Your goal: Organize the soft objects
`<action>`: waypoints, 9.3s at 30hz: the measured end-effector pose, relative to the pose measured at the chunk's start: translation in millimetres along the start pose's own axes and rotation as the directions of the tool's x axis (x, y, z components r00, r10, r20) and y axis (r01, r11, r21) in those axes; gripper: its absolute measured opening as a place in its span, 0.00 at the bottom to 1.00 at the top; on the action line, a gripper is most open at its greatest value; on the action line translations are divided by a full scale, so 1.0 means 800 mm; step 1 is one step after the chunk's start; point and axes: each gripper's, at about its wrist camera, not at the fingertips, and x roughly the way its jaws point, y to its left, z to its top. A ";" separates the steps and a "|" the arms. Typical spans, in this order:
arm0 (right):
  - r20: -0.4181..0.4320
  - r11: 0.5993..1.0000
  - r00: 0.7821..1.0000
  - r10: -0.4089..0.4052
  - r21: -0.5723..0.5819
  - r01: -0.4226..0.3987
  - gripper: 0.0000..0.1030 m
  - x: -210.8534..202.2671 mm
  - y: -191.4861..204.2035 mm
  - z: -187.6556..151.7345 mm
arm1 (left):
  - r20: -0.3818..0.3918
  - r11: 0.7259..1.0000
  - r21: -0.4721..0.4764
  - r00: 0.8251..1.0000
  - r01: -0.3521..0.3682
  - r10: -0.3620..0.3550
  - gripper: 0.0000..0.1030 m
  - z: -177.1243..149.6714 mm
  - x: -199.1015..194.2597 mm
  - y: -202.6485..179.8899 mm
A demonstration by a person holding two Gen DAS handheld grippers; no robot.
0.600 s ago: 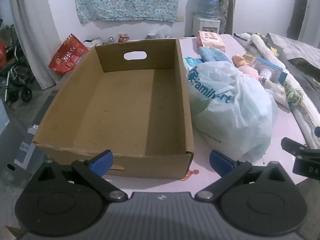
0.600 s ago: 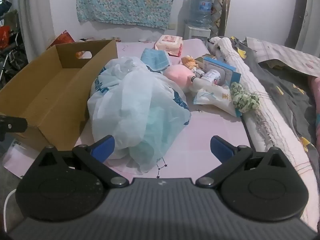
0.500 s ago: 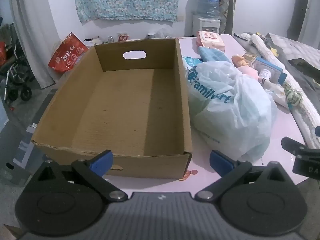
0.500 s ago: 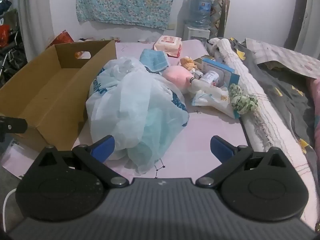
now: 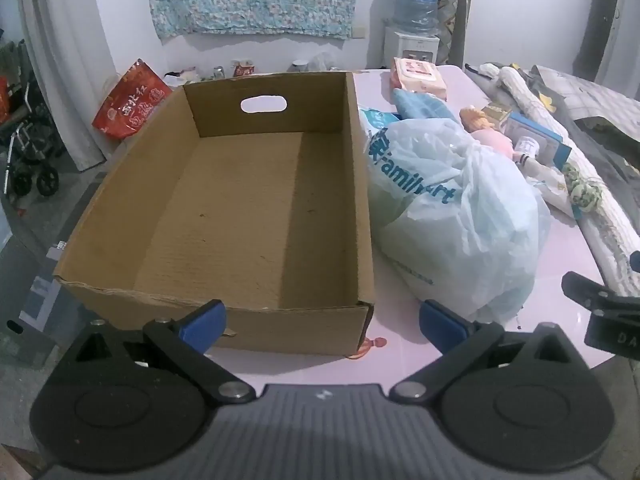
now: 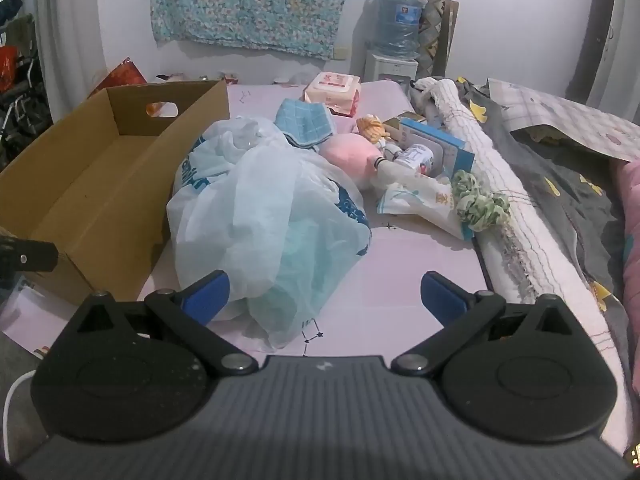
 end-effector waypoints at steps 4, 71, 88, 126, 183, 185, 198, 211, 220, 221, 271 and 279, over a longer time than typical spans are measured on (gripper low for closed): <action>0.003 1.000 1.000 -0.003 0.009 0.003 0.99 0.006 0.007 -0.007 | 0.001 1.000 0.000 1.000 0.001 -0.001 1.00 0.001 0.000 -0.001; -0.013 1.000 1.000 -0.008 0.009 0.008 0.99 0.012 0.005 -0.005 | -0.004 0.999 -0.037 1.000 0.001 -0.001 1.00 0.000 0.000 0.008; 0.015 0.990 1.000 -0.013 0.143 0.011 0.99 0.013 -0.043 -0.040 | 0.108 0.995 0.087 0.993 0.042 -0.052 1.00 0.019 -0.031 -0.027; 0.197 0.504 0.979 0.061 0.840 -0.200 0.74 0.216 -0.227 -0.018 | -0.479 0.907 0.183 0.840 0.380 -0.255 0.86 0.325 0.306 -0.275; 0.497 0.144 0.856 0.141 0.845 -0.514 0.24 0.233 -0.258 0.016 | -0.244 0.894 0.275 0.925 0.354 -0.291 0.73 0.325 0.157 -0.248; 0.518 0.170 0.842 0.149 0.825 -0.538 0.24 0.215 -0.255 0.026 | -0.217 0.896 0.267 0.928 0.355 -0.303 0.73 0.324 0.135 -0.233; 0.593 0.325 0.733 0.334 0.658 -0.679 0.24 0.095 -0.174 0.086 | -0.001 0.934 0.171 0.948 0.313 -0.318 0.73 0.294 -0.010 -0.081; 0.489 0.367 0.651 0.581 0.556 -0.746 0.24 0.065 -0.025 0.160 | 0.096 0.985 -0.032 0.982 0.169 -0.165 0.73 0.253 -0.051 0.095; 0.346 0.389 0.641 0.685 0.570 -0.724 0.24 0.087 0.059 0.182 | 0.063 0.990 -0.118 0.996 0.078 -0.071 0.74 0.230 -0.019 0.164; 0.336 0.394 0.642 0.689 0.569 -0.722 0.24 0.090 0.064 0.183 | 0.054 0.989 -0.126 0.996 0.075 -0.069 0.74 0.227 -0.013 0.170; -0.373 0.841 0.758 0.535 0.153 -0.518 0.28 0.406 0.325 0.325 | 0.121 0.578 0.751 0.927 -0.319 0.355 0.81 0.205 0.329 0.111; -0.342 0.811 0.738 0.582 0.177 -0.557 0.48 0.403 0.316 0.330 | 0.153 0.597 0.717 0.917 -0.359 0.367 0.90 0.219 0.309 0.124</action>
